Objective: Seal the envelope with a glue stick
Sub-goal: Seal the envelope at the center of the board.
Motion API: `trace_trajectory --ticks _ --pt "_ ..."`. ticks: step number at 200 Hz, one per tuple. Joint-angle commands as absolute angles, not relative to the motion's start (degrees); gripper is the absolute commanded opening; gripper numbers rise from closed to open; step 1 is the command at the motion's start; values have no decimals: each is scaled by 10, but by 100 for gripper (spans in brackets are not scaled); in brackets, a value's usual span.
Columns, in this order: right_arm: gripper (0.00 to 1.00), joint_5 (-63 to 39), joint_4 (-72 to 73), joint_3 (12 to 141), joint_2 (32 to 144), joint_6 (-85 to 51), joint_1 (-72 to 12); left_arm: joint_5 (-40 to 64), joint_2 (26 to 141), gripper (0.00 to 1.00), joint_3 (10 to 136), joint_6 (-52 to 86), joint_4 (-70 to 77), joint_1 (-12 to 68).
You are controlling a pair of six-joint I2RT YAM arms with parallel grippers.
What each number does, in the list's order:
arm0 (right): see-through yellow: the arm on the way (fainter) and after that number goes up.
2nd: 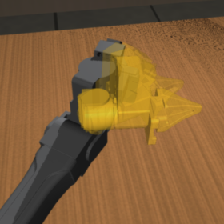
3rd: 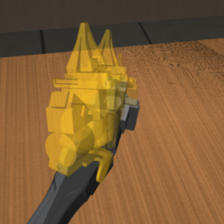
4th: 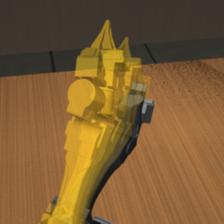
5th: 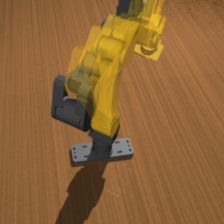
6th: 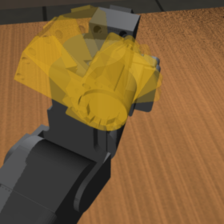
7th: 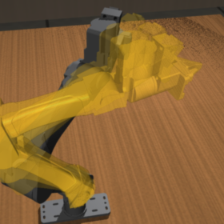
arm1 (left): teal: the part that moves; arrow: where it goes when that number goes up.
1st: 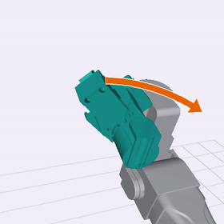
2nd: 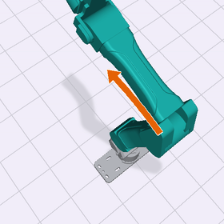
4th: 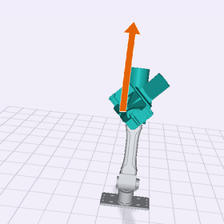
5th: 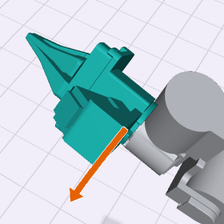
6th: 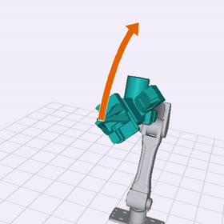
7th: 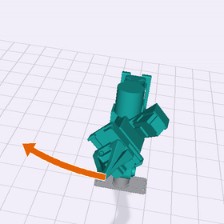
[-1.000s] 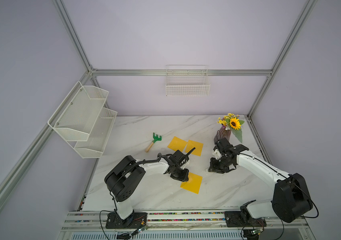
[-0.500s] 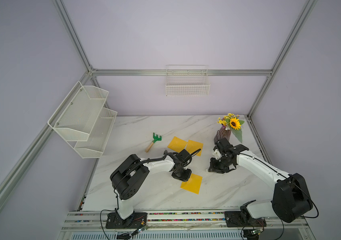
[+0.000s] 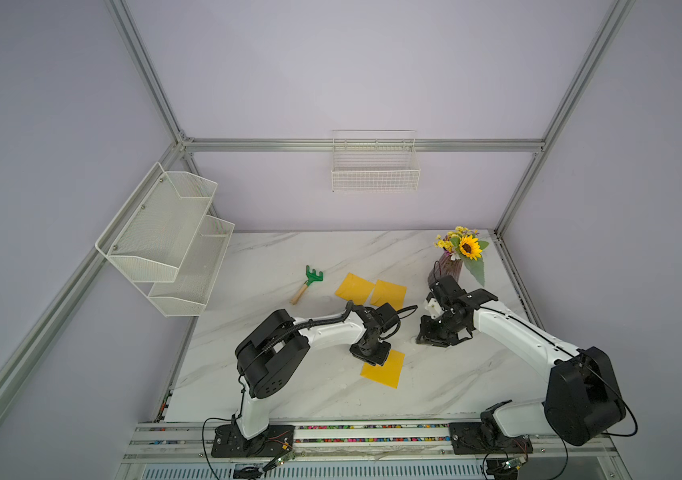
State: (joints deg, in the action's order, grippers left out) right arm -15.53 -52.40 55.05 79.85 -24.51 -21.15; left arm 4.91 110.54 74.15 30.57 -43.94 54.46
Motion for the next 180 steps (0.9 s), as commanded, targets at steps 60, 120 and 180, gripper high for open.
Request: trace_trajectory --ticks 60,120,180 --pt "0 -146 -526 535 739 -247 -218 -64 1225 12 766 375 -568 591" --pt "0 -139 -524 529 726 -250 -225 -71 1277 15 772 394 -570 626" --pt "0 -122 -535 542 739 -251 -225 -138 1130 33 804 328 -537 615"
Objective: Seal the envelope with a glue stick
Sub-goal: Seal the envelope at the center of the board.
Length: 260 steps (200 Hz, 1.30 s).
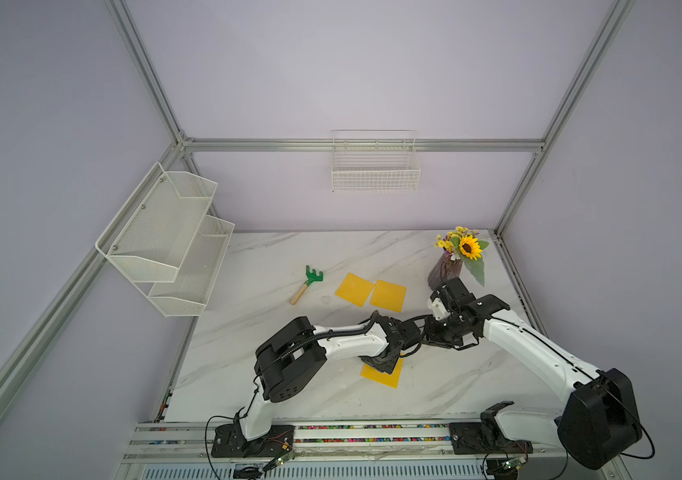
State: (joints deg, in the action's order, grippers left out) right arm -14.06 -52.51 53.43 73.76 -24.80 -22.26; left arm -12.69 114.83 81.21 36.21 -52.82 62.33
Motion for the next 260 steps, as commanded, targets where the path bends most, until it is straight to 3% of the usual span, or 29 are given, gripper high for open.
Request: trace_trajectory --ticks 1,40,104,142,171,260 --pt "0 -122 -535 542 739 -252 -225 -137 1128 34 806 327 -537 615" --pt "0 -109 -539 547 754 -251 -225 -132 1076 35 833 308 -546 603" --pt "0 -98 -543 551 768 -250 -225 -107 1068 23 795 300 -511 593" --pt "0 -92 -552 558 774 -248 -226 -68 1056 28 760 302 -469 575" --pt "0 -91 -557 561 777 -247 -225 -56 1044 22 737 306 -448 568" --pt "0 -92 -565 567 783 -240 -226 -72 1089 15 716 314 -446 568"
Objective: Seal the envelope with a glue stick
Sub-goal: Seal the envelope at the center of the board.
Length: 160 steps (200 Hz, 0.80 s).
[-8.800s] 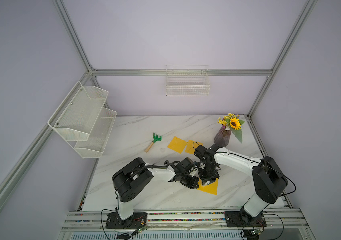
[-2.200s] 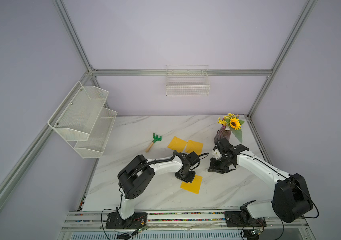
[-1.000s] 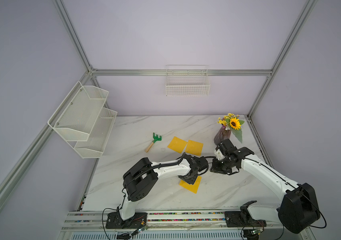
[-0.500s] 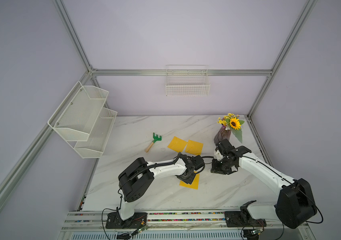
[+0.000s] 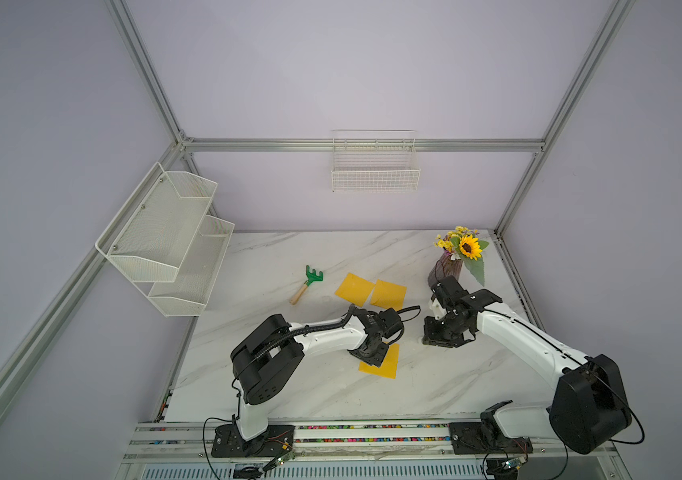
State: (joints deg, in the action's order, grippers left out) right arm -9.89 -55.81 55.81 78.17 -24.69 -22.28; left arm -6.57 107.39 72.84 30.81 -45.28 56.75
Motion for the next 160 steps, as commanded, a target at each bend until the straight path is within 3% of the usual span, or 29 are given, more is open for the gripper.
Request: trace_trajectory --ticks 1,108,160 --pt "0 -93 -566 568 783 -241 -226 -72 1089 15 715 315 -446 569" --pt "0 -98 -561 560 782 -239 -225 -83 1159 16 687 349 -454 599" --pt "0 -95 -572 568 780 -240 -225 -107 1069 15 691 334 -414 592"
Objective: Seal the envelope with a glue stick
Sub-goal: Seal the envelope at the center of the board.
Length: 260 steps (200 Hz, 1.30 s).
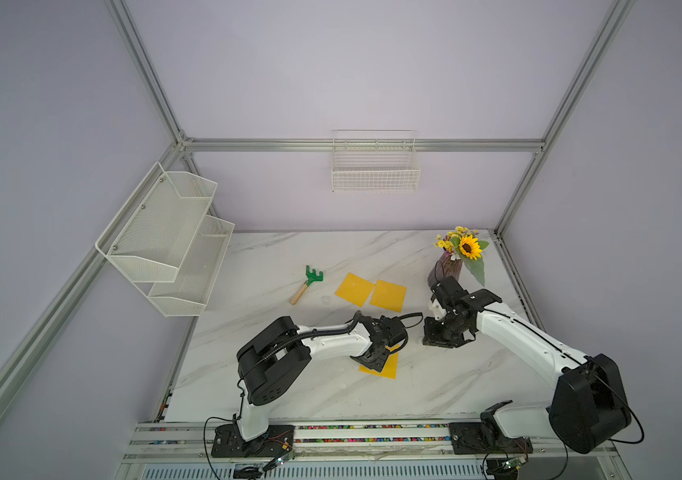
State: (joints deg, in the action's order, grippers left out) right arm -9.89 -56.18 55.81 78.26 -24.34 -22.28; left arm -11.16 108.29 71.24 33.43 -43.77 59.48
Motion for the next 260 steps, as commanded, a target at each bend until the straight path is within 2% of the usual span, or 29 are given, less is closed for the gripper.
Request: trace_trajectory --ticks 1,137,260 --pt "0 -95 -572 568 779 -240 -226 -107 1068 15 691 334 -413 592" --pt "0 -99 -562 560 779 -237 -226 -100 1069 17 733 302 -419 574" --pt "0 -106 -563 558 781 -237 -225 -69 1117 19 682 321 -397 569"
